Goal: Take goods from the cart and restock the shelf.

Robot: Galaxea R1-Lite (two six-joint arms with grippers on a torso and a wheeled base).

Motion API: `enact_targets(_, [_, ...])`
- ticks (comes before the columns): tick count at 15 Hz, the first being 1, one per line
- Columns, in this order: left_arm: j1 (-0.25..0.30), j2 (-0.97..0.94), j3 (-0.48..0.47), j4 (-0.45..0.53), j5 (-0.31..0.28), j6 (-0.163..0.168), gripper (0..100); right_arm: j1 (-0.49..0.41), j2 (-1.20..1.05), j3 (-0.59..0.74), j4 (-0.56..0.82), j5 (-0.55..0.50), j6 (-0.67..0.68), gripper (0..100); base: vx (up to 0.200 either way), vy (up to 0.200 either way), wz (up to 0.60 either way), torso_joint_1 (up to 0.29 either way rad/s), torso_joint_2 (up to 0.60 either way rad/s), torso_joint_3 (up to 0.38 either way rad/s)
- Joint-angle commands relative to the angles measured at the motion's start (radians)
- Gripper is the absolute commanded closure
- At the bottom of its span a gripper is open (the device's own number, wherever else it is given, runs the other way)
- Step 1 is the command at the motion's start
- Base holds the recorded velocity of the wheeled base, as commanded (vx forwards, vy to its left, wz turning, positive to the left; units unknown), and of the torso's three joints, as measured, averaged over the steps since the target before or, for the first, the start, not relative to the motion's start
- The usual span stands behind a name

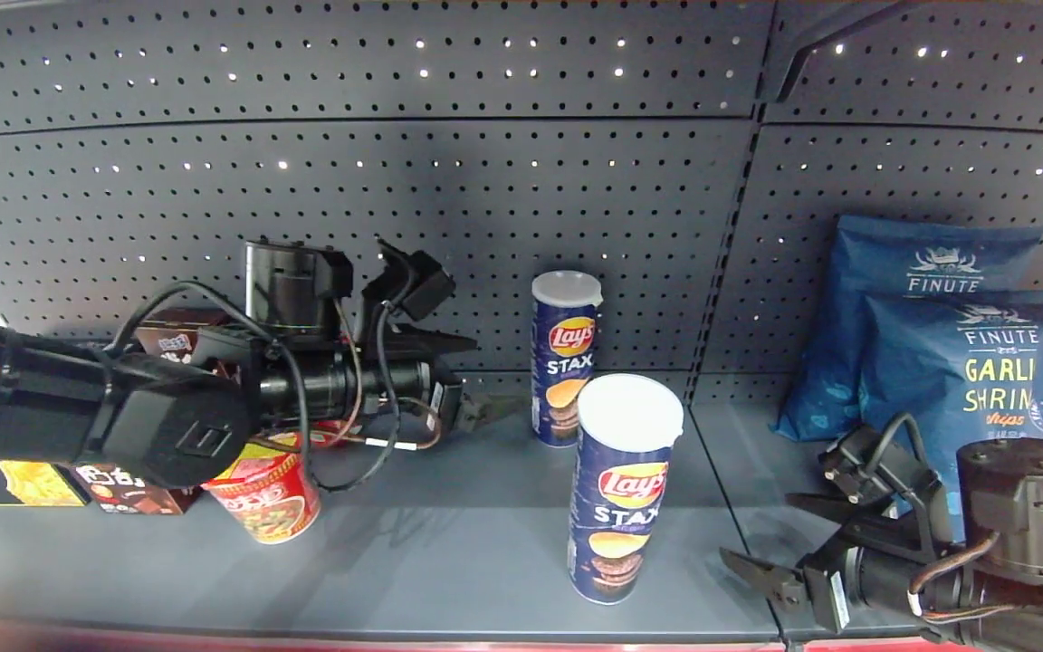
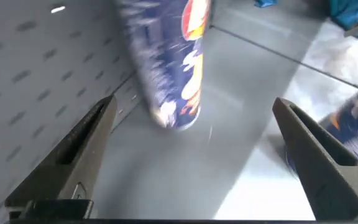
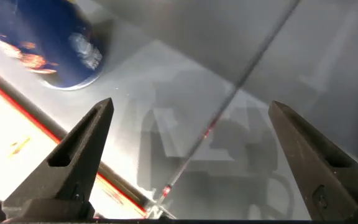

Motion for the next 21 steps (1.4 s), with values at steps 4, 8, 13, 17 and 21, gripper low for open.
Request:
enact_targets(4, [0.004, -0.302, 0.163, 0.099, 0.251, -0.055, 0, 0.106, 0.010, -0.016, -0.002, -0.151, 0.005, 0, 0.000, 0.000, 0.00, 0.000, 0.00, 0.000])
enact_targets(8, [0.004, -0.385, 0.233, 0.101, 0.394, -0.044, 0, 0.132, 0.064, -0.055, -0.011, -0.156, 0.035, 0, 0.000, 0.000, 0.00, 0.000, 0.00, 0.000])
enact_targets(13, [0.016, -0.420, 0.282, 0.092, 0.411, -0.044, 0, 0.149, 0.112, -0.110, -0.011, -0.157, 0.035, 0, 0.000, 0.000, 0.00, 0.000, 0.00, 0.000])
enact_targets(17, [0.018, -0.419, 0.282, 0.090, 0.411, -0.043, 0, 0.189, 0.159, -0.144, -0.013, -0.157, 0.035, 0, 0.000, 0.000, 0.00, 0.000, 0.00, 0.000])
enact_targets(21, [0.018, -0.419, 0.281, 0.090, 0.411, -0.043, 0, 0.210, 0.207, -0.199, -0.013, -0.159, 0.035, 0, 0.000, 0.000, 0.00, 0.000, 0.00, 0.000])
